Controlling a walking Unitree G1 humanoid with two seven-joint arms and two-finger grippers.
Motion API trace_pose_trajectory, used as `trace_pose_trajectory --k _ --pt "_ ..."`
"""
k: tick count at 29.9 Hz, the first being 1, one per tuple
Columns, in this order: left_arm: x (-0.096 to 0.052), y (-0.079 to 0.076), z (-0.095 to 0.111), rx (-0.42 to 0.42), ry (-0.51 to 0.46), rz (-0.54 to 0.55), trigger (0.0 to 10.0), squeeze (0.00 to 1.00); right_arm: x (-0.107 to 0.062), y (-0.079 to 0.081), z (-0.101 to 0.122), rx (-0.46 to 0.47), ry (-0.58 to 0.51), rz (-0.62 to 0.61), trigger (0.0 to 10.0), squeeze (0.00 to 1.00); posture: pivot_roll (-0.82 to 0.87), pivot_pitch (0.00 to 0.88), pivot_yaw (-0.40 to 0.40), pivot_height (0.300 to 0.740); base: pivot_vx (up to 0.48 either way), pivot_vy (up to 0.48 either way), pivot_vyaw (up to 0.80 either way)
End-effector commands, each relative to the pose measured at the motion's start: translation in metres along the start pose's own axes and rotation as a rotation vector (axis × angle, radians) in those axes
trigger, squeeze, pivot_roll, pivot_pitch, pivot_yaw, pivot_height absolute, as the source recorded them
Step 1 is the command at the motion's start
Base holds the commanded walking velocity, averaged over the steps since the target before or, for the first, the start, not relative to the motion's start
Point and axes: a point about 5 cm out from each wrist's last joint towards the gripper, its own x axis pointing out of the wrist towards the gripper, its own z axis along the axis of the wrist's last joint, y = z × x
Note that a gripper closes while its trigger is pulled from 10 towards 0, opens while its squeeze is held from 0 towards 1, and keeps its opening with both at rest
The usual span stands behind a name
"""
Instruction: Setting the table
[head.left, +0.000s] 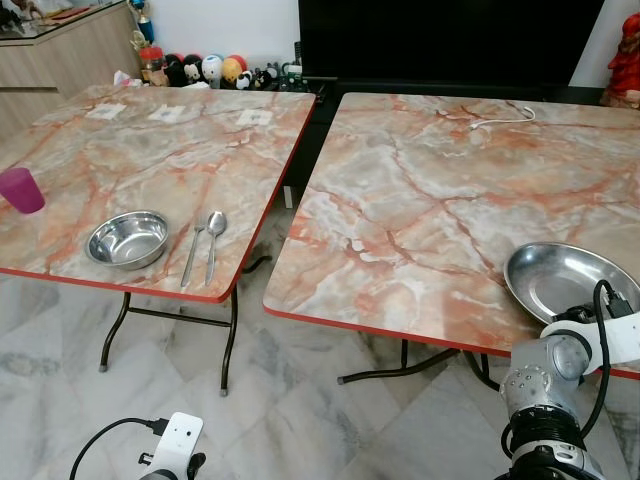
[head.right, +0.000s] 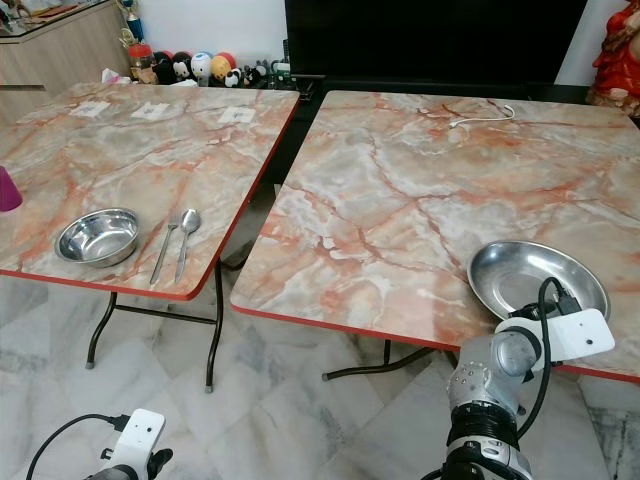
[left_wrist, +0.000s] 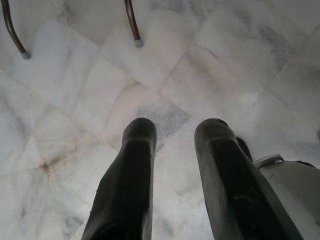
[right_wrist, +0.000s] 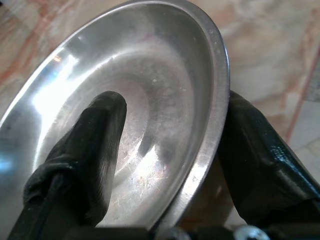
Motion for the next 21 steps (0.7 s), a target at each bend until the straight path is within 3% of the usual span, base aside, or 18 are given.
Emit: trace_pose_trajectory --k 1,16,21 --pt "-0.002 0.002 -0.006 -0.008 0.021 0.001 10.0 0.00 -0.001 0.011 0.001 -0.013 -0.002 0.037 10.0 0.00 0.06 0.000 0.013 0.740 0.000 0.000 0.00" --pt "-0.001 0.000 -0.004 -0.011 0.010 -0.006 10.0 0.00 -0.001 -0.001 -0.004 -0.115 0.001 -0.085 10.0 0.00 0.06 0.000 0.005 0.740 0.000 0.000 0.00" --pt "-0.001 -0.001 -0.005 -0.014 0.013 -0.005 10.0 0.00 -0.003 -0.010 0.009 -0.149 -0.121 -0.142 10.0 0.00 0.05 0.000 0.004 0.740 0.000 0.000 0.00"
